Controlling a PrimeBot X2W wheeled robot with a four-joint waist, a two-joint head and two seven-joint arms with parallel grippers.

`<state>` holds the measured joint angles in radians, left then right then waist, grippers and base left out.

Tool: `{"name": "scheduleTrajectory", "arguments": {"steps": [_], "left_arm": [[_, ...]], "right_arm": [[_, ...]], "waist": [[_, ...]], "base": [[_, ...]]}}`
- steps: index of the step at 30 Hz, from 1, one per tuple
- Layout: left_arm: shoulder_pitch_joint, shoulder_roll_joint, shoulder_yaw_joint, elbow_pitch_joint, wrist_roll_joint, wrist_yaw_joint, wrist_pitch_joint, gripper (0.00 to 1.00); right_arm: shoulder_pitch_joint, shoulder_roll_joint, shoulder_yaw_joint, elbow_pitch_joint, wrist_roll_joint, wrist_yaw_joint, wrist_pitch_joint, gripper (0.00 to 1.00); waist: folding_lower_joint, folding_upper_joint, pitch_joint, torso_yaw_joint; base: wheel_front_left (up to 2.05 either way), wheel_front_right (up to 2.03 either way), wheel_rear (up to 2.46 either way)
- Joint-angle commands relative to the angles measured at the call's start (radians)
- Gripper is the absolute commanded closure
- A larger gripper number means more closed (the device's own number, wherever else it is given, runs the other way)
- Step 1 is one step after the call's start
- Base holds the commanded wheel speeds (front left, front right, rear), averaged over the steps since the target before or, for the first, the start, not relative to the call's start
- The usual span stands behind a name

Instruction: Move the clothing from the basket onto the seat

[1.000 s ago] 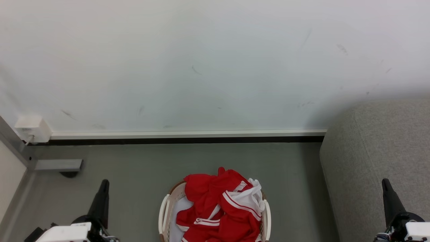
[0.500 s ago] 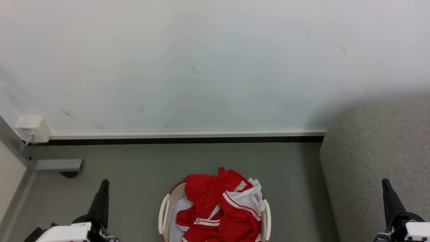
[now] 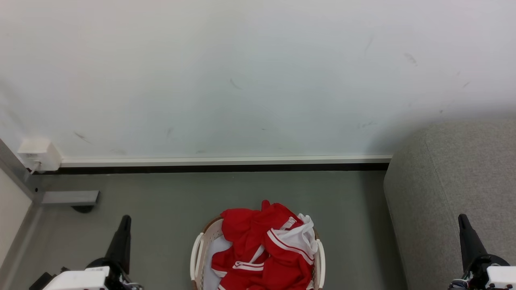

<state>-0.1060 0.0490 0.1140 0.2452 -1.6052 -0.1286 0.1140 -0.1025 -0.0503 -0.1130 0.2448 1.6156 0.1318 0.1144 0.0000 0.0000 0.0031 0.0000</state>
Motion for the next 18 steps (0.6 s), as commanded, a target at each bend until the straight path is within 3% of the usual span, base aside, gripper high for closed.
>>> {"name": "scheduleTrajectory", "arguments": {"steps": [1,10,11,18], "left_arm": [[-0.008,0.003,0.0,0.0,-0.015,-0.004,0.003,1.0],[-0.008,0.003,0.0,0.0,-0.015,-0.004,0.003,1.0],[0.0,0.0,0.0,0.0,0.0,0.0,0.0,0.0],[0.031,-0.008,-0.01,0.028,0.004,0.004,-0.016,0.0]], "right_arm": [[-0.013,0.0,-0.003,-0.002,-0.006,-0.002,0.001,1.0],[-0.013,-0.001,-0.003,-0.002,-0.006,-0.002,0.001,1.0],[0.0,0.0,0.0,0.0,0.0,0.0,0.0,0.0],[0.026,0.011,0.02,0.032,-0.008,0.0,-0.016,0.0]], "waist": [[0.0,0.0,0.0,0.0],[0.0,0.0,0.0,0.0],[0.0,0.0,0.0,0.0],[0.0,0.0,0.0,0.001]], "base": [[0.0,0.0,0.0],[0.0,0.0,0.0],[0.0,0.0,0.0],[0.0,0.0,0.0]]}}
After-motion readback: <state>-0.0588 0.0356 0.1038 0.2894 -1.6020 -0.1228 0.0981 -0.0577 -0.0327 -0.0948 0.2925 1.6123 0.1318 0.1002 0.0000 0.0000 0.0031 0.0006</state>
